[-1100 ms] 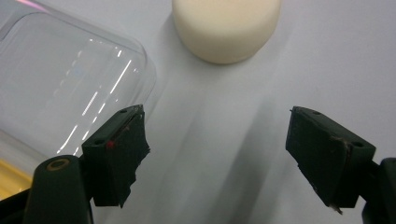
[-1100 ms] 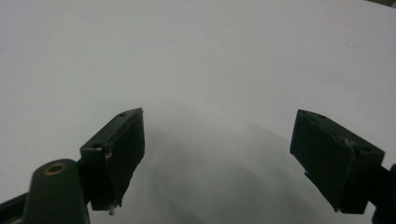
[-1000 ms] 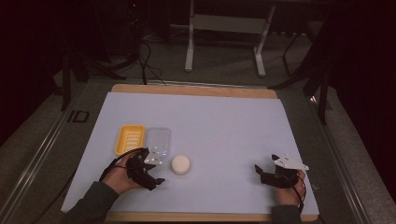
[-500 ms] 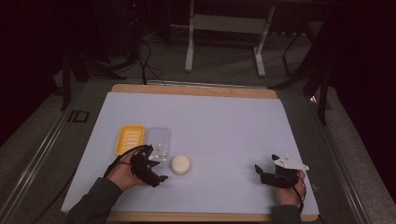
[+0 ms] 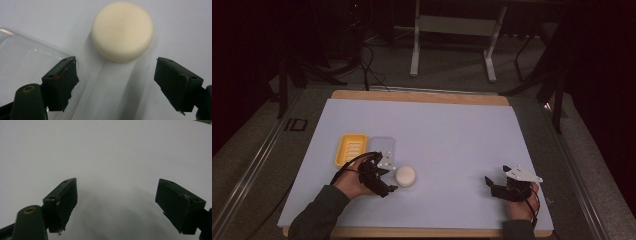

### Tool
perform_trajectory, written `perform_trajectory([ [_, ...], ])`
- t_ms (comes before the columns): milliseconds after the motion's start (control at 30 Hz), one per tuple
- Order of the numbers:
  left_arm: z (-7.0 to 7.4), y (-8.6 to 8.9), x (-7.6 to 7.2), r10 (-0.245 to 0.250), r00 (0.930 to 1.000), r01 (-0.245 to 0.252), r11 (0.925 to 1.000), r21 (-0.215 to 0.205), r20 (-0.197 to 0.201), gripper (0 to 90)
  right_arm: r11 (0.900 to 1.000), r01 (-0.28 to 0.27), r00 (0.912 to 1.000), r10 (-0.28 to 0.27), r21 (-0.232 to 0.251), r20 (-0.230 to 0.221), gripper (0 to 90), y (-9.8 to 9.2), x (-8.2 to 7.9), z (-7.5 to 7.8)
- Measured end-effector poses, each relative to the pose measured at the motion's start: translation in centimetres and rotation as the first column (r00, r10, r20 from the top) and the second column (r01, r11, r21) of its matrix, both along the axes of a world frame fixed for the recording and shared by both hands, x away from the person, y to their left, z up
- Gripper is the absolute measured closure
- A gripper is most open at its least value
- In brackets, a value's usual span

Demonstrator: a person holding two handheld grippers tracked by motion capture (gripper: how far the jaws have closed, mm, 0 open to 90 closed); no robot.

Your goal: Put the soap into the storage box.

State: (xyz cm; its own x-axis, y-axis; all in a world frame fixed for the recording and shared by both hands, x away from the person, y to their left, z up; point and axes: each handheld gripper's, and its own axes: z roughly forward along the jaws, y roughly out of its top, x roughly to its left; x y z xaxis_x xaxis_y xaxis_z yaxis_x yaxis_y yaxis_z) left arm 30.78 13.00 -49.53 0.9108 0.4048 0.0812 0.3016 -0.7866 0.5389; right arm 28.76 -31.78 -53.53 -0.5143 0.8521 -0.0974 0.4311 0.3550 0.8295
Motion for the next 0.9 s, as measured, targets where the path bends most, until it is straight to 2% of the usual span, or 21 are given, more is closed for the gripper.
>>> perform_trajectory([
  [167,0.0,-0.2,0.2,-0.002,1.0,0.002,0.9999,-0.011,-0.007,17.7,1.0,-0.001,1.0,0.001,-0.001,-0.001,17.8,0.0,0.0,0.0],
  [700,-0.5,-1.2,1.1,-0.021,0.9993,0.021,0.9997,0.01,-0.032,14.8,1.0,-0.001,1.0,0.001,-0.002,0.001,17.8,0.0,0.0,0.0],
  [900,-0.8,-1.5,1.6,-0.016,0.9988,0.016,0.9999,-0.004,-0.046,14.3,1.0,-0.002,1.0,0.002,-0.003,0.001,17.8,0.0,0.0,0.0],
])
